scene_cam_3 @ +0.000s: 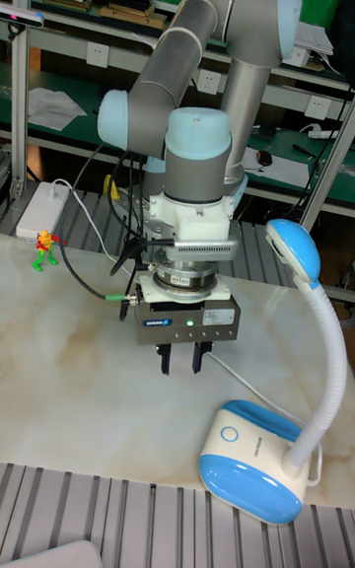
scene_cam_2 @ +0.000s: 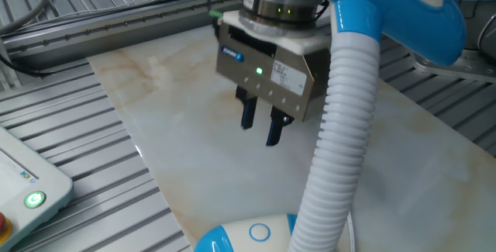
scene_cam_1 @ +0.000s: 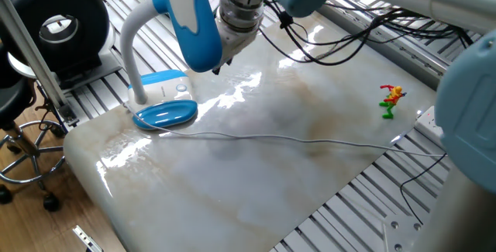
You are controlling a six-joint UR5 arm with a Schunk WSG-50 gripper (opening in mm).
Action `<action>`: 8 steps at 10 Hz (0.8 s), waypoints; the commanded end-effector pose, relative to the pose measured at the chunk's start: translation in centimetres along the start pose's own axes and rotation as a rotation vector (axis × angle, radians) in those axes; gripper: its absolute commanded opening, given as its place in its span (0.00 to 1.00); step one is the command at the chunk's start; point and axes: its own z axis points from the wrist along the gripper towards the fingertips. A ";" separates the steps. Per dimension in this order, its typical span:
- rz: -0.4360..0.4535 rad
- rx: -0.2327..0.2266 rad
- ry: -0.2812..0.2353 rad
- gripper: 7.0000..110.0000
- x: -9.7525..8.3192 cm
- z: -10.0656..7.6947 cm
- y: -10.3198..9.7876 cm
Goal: Turn off the desk lamp by pressing the button
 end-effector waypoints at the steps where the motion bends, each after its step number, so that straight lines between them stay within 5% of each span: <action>1: 0.131 -0.010 0.009 0.36 0.9 -1.2 0.3; 5: 0.242 -0.033 -0.010 0.36 1.0 -2.0 0.8; 8: 0.237 0.012 -0.007 0.36 1.1 -1.8 -0.3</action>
